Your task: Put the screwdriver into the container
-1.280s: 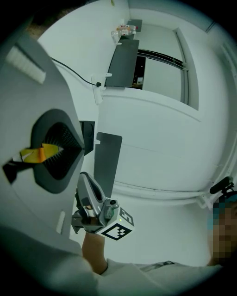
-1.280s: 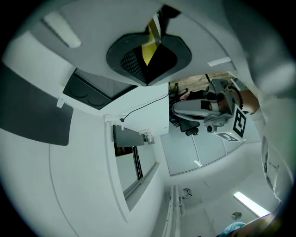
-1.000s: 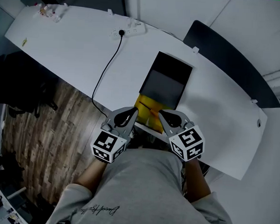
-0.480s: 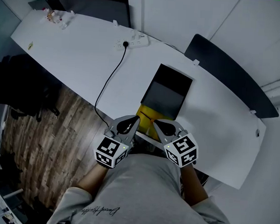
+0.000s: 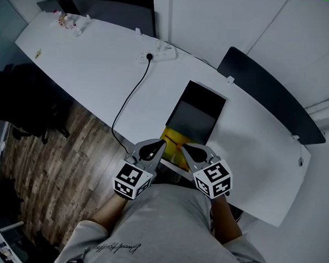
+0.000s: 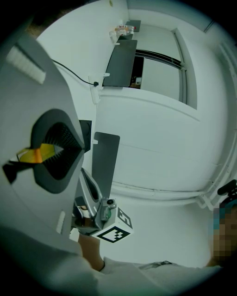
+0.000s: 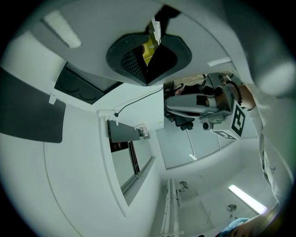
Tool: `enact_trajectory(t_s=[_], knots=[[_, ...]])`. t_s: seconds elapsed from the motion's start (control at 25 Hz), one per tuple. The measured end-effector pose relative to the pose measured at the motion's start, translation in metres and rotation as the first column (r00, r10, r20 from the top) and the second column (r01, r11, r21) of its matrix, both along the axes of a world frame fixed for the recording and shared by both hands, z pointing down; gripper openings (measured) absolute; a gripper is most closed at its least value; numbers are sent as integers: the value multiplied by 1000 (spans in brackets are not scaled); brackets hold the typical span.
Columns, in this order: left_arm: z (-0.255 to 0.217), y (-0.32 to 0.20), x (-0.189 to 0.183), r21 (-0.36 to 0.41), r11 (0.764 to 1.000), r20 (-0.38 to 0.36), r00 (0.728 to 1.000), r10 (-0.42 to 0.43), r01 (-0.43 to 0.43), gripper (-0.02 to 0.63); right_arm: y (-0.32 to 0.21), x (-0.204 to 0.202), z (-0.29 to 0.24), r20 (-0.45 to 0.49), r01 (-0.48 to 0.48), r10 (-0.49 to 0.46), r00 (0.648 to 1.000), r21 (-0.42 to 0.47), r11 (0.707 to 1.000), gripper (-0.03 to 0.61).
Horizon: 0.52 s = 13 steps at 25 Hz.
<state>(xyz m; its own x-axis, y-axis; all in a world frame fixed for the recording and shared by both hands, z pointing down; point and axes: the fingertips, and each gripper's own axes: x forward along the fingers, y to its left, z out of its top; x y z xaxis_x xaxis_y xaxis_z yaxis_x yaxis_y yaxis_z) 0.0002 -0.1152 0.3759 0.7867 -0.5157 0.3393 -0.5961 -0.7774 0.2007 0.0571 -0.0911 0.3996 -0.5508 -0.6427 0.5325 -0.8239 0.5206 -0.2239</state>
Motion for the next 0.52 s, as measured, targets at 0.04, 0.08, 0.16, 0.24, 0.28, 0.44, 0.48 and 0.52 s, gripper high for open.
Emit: enact_trajectory(t_s=[0.04, 0.08, 0.16, 0.24, 0.28, 0.44, 0.48, 0.52], knots=[[0, 0, 0, 0, 1000, 0, 1000, 0, 0, 0, 0, -1, 0, -2, 3, -3, 1000, -1, 1000, 14], [0, 0, -1, 1, 1000, 0, 1000, -1, 1, 0, 1, -2, 1, -4, 5, -5, 1000, -1, 1000, 14], [-1, 0, -2, 0, 1000, -1, 1000, -2, 2, 0, 1, -4, 1, -5, 9, -9, 1000, -3, 1000, 14], [-1, 0, -4, -1, 1000, -3, 1000, -4, 4, 0, 2, -6, 1, -1, 14, -14, 1000, -6, 1000, 14], [0, 0, -4, -1, 1000, -5, 1000, -5, 5, 0, 2, -7, 0, 2, 17, -17, 1000, -8, 1000, 14], [0, 2, -5, -6, 1000, -8, 1000, -9, 9, 0, 3, -9, 0, 0, 23, -23, 1000, -11, 1000, 14], [0, 2, -5, -7, 1000, -8, 1000, -8, 8, 0, 4, -9, 0, -1, 22, -22, 1000, -11, 1000, 14], [0, 3, -4, -7, 1000, -8, 1000, -7, 6, 0, 5, -9, 1, -1, 21, -21, 1000, -12, 1000, 14]])
